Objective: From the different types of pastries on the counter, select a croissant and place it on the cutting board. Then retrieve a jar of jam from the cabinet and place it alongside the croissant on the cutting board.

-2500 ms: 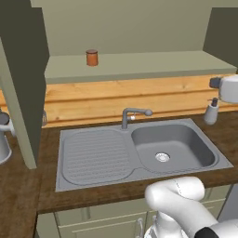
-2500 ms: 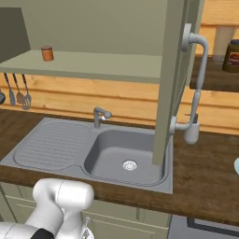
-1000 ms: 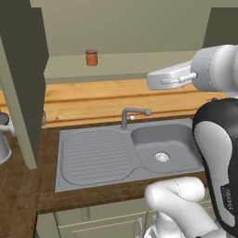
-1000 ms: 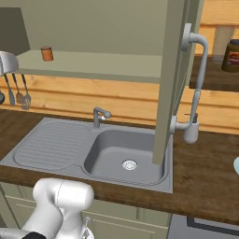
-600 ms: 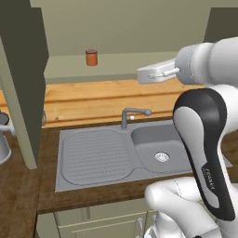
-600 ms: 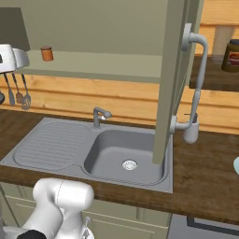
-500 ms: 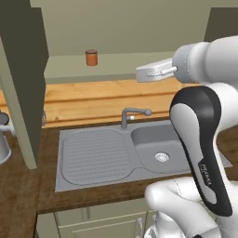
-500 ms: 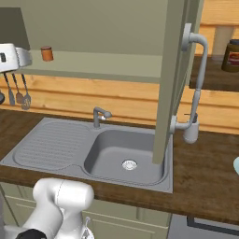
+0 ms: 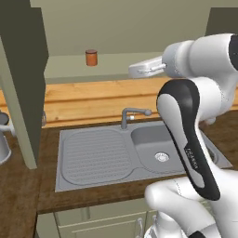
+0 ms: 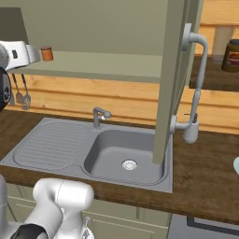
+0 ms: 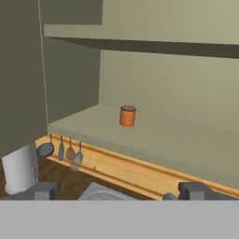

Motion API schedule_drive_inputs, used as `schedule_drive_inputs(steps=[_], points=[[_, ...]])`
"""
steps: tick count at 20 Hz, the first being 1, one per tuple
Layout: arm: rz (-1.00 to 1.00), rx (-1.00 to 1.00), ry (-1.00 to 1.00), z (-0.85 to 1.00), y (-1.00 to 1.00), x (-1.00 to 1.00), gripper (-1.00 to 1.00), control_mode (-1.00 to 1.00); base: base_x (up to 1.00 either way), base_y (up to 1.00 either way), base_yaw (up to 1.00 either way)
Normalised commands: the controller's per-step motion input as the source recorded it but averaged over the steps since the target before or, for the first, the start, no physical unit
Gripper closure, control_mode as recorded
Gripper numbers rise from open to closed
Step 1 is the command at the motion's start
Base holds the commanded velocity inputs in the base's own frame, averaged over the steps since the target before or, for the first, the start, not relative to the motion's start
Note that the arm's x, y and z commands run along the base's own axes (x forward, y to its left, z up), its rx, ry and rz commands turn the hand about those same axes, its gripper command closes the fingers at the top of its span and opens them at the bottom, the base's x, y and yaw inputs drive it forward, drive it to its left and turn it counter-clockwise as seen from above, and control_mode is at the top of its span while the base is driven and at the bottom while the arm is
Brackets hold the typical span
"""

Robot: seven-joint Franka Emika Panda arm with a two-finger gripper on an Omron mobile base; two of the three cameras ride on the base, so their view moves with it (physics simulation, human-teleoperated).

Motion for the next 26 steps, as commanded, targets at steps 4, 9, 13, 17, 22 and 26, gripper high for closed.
schedule_drive_inputs(steps=[4, 9, 13, 17, 22, 26], points=[[-0.04, -0.03, 0.0, -0.07, 0.14, 0.28, -1.0, -1.0, 0.0, 0.0, 0.0], [-0.01, 0.0, 0.0, -0.05, 0.19, 0.14, -1.0, -1.0, 0.0, 0.0, 0.0], [0.0, 0.0, 0.0, -0.08, 0.17, 0.27, -1.0, -1.0, 0.0, 0.0, 0.0], [0.0, 0.0, 0.0, -0.16, 0.16, 0.37, -1.0, -1.0, 0.0, 0.0, 0.0], [0.0, -0.02, 0.0, -0.12, 0.11, 0.4, -1.0, -1.0, 0.0, 0.0, 0.0], [0.0, -0.02, 0.0, -0.07, 0.08, 0.36, -1.0, -1.0, 0.0, 0.0, 0.0]])
